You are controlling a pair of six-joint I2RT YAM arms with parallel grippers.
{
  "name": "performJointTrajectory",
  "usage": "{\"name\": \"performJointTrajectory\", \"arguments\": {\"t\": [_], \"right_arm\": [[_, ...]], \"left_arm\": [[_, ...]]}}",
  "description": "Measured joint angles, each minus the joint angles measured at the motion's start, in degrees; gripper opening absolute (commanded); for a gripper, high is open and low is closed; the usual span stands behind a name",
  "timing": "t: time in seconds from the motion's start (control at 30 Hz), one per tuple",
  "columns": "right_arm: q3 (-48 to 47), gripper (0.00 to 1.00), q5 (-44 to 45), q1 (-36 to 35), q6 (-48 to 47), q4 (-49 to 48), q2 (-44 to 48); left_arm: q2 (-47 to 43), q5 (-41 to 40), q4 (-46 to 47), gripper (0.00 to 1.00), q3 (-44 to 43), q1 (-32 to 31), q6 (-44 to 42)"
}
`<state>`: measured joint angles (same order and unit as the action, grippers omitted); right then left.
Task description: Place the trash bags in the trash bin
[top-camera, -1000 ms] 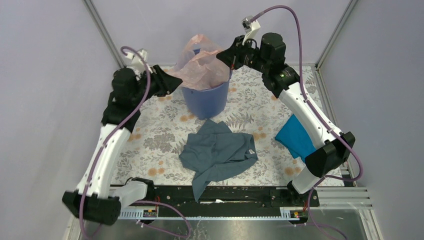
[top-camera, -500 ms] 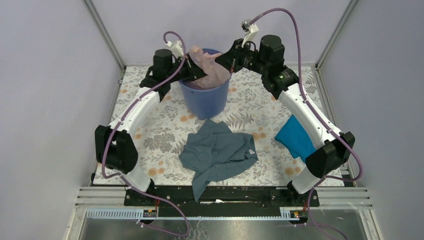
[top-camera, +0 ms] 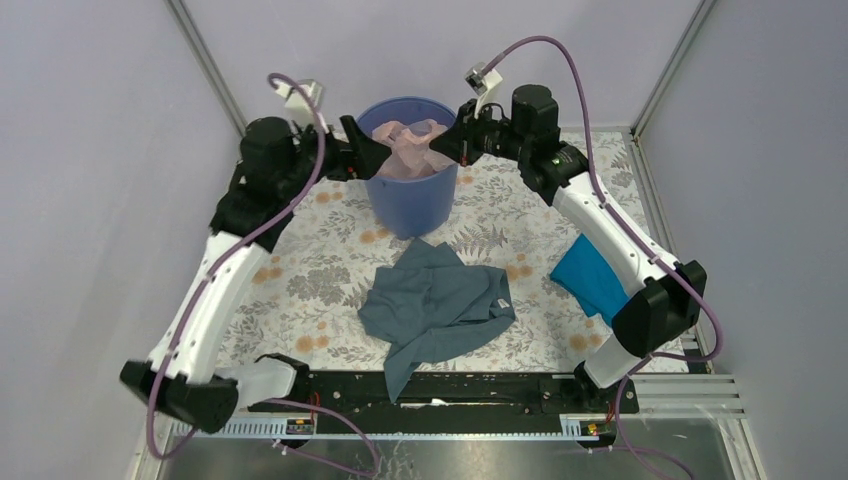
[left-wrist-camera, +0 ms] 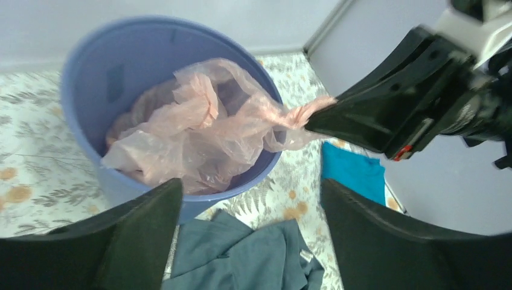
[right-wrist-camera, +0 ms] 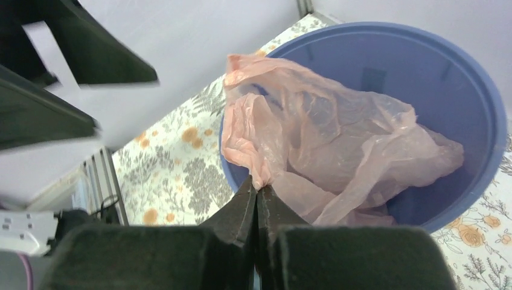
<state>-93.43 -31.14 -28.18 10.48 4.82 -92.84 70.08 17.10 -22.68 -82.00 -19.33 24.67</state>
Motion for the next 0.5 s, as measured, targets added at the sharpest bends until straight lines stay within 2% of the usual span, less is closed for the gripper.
{"name": "performJointTrajectory", "arguments": {"t": [0.07,0.13,0.23,0.37,0.5], "right_arm": [[0.6,0.05,-2.4,0.0,-2.1,0.0,0.3],[1.4,0.05,-4.6,0.0,-4.3,0.0,1.1],[2.1,0.05,-7.1,0.0,-6.7,0.3,2.5],[2.1,0.05,-10.0,0.0,-9.4,1.4,4.0],[2.1,0.04,-11.8,0.0,-10.7,2.4,4.7]], "left_arm": [[-2.6,-1.7,-0.9,0.98,0.0,0.0,-1.1],[-5.1,-3.7,-1.9,0.99,-0.5,0.2,-2.8],[-3.9,-4.5,-3.5,0.99,-4.2,0.6,-4.2],[4.7,-3.0,-4.9,0.99,-13.7,0.6,-5.5],[13.0,-0.7,-5.9,0.99,-16.6,0.6,-6.1]]}}
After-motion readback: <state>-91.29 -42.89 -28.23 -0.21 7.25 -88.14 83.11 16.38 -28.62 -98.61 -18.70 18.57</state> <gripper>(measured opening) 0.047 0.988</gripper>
